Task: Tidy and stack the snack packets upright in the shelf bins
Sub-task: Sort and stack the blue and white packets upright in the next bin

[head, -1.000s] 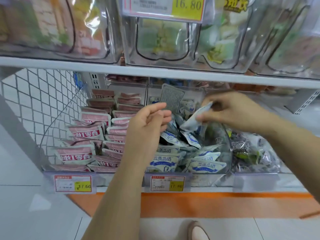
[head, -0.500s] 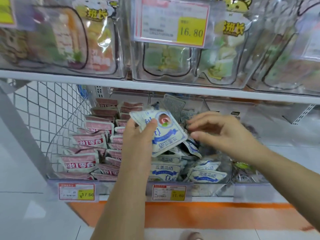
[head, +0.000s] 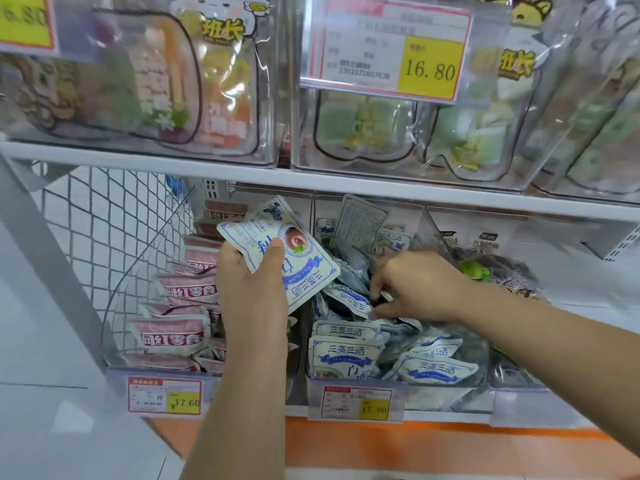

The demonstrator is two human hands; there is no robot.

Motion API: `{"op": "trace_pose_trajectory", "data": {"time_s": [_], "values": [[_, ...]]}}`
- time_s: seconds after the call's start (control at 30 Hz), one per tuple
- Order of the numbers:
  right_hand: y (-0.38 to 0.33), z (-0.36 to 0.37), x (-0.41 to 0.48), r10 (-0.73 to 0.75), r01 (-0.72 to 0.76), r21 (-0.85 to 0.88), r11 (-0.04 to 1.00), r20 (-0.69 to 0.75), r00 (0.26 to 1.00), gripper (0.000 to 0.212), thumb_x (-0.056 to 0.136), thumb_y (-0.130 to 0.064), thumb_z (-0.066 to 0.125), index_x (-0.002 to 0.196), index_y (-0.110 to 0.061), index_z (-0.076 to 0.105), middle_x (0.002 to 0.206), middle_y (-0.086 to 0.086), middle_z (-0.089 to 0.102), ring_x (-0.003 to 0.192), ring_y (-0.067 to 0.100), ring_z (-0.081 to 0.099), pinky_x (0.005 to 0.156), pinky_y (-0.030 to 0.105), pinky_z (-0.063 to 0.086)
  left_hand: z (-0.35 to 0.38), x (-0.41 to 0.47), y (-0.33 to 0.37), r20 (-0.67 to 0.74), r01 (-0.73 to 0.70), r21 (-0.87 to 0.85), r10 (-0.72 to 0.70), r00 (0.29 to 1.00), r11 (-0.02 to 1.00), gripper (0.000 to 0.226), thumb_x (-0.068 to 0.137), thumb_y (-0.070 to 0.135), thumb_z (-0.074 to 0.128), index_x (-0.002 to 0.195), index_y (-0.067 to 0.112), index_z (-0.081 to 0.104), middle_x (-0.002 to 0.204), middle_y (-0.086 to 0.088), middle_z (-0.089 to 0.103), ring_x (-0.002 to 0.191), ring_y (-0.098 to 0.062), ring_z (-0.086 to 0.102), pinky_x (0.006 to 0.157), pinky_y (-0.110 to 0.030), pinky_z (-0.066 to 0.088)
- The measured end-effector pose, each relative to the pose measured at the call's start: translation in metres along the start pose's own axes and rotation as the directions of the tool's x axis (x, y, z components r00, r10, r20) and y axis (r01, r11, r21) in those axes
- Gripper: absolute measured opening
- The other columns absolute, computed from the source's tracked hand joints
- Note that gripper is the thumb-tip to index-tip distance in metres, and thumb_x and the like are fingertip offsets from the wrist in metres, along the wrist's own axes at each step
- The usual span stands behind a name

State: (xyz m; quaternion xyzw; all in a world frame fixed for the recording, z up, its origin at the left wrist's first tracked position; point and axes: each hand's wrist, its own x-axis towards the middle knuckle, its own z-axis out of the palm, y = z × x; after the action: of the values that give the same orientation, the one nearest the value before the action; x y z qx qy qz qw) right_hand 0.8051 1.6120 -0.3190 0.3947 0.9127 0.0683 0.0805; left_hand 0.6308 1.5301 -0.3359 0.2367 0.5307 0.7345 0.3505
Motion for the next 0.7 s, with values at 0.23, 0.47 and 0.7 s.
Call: {"op": "trace_pose_trajectory", "data": {"time_s": [0.23, 0.47, 0.7], "values": [[-0.023, -0.012, 0.015, 0.014, 0.002, 0.153, 0.988, -0.106, 0.994, 0.035, 0.082, -0.057, 0.057, 0.080, -0.022, 0.062, 0.074, -0.006, 0.063, 0.066, 0.015, 0.055, 0.060, 0.027, 0.045, 0.000, 0.000, 0.002, -0.095, 0.016, -0.084, -0.024, 0.995, 0.996, 0.014, 0.091, 0.016, 0.059, 0.091, 0.029, 0.056, 0.101, -0.001, 0.070, 0.084, -0.019, 0.070, 0.076, -0.046, 0.056], [-0.027, -0.001, 0.023, 0.063, -0.083, -0.113, 0.990, -0.170, 0.983, 0.027, 0.088, -0.038, 0.049, 0.076, -0.018, 0.063, 0.081, -0.001, 0.063, 0.065, 0.021, 0.054, 0.054, 0.023, 0.037, -0.002, 0.001, 0.005, -0.099, 0.048, -0.165, -0.065, 0.993, 0.985, 0.019, 0.092, 0.014, 0.059, 0.091, 0.033, 0.057, 0.101, 0.001, 0.070, 0.084, -0.020, 0.070, 0.081, -0.051, 0.055], [-0.001, -0.003, -0.030, 0.554, -0.185, 0.644, 0.742, -0.433, 0.711, 0.029, 0.087, -0.018, 0.060, 0.060, -0.008, 0.053, 0.050, 0.002, 0.051, 0.043, 0.008, 0.039, 0.047, 0.018, 0.033, -0.004, 0.001, 0.006, -0.109, 0.058, -0.162, -0.076, 0.991, 0.985, 0.018, 0.090, 0.018, 0.061, 0.101, 0.031, 0.056, 0.105, 0.001, 0.068, 0.087, -0.020, 0.069, 0.084, -0.052, 0.053]]}}
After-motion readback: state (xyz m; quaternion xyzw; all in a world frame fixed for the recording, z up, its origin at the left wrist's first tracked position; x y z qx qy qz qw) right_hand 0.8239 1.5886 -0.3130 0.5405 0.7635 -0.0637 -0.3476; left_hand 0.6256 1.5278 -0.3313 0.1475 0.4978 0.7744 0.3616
